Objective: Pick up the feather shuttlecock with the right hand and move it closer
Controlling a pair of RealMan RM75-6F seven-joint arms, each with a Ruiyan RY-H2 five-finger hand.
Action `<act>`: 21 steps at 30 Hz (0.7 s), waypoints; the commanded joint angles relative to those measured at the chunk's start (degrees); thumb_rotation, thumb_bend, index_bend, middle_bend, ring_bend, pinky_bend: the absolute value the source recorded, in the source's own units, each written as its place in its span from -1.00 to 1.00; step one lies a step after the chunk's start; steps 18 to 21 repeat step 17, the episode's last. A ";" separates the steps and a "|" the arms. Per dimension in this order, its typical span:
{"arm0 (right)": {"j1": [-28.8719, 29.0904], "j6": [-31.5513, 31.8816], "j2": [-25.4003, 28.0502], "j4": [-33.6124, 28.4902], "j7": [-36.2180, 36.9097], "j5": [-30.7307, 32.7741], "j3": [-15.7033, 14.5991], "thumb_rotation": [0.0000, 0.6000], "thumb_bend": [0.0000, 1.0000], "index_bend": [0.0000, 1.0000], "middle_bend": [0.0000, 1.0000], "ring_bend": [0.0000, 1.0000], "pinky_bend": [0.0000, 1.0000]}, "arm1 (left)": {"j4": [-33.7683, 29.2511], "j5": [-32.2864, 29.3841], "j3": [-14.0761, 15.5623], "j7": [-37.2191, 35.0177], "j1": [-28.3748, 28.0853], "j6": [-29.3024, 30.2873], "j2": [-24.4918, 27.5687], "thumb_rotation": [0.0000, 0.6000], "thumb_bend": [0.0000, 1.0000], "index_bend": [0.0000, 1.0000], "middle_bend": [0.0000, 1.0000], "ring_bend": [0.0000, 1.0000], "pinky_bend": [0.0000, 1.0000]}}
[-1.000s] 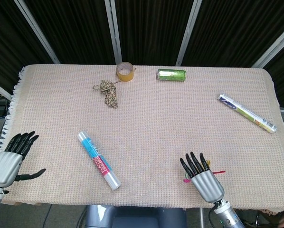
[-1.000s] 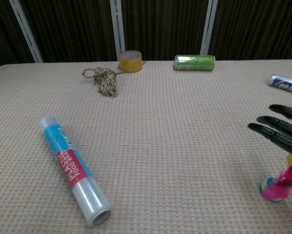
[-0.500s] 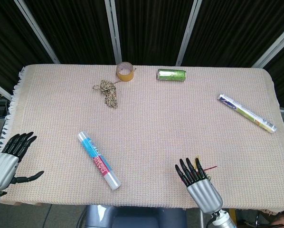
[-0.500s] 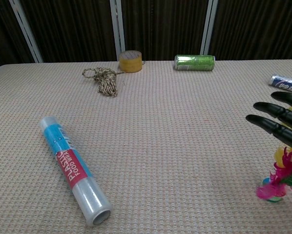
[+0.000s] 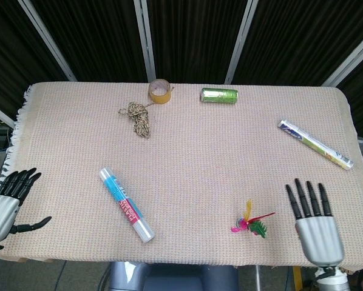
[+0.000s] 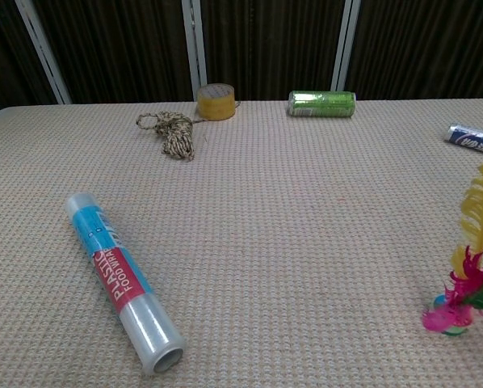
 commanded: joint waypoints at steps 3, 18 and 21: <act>-1.14 -2.71 1.98 8.98 18.37 13.65 5.73 1.00 -1.00 -1.00 -1.00 -1.00 -0.81 | -0.35 -0.96 -0.53 1.93 0.26 -0.02 -0.62 0.22 -0.70 -1.00 -1.00 -1.00 -1.00; -1.11 -8.43 -0.25 15.41 27.99 16.96 5.45 1.00 -0.98 -1.00 -1.00 -1.00 -0.81 | 1.09 -3.04 -2.30 5.86 0.21 -0.11 -3.34 0.21 -0.69 -1.00 -1.00 -1.00 -1.00; -1.11 -8.43 -0.25 15.41 27.99 16.96 5.45 1.00 -0.98 -1.00 -1.00 -1.00 -0.81 | 1.09 -3.04 -2.30 5.86 0.21 -0.11 -3.34 0.21 -0.69 -1.00 -1.00 -1.00 -1.00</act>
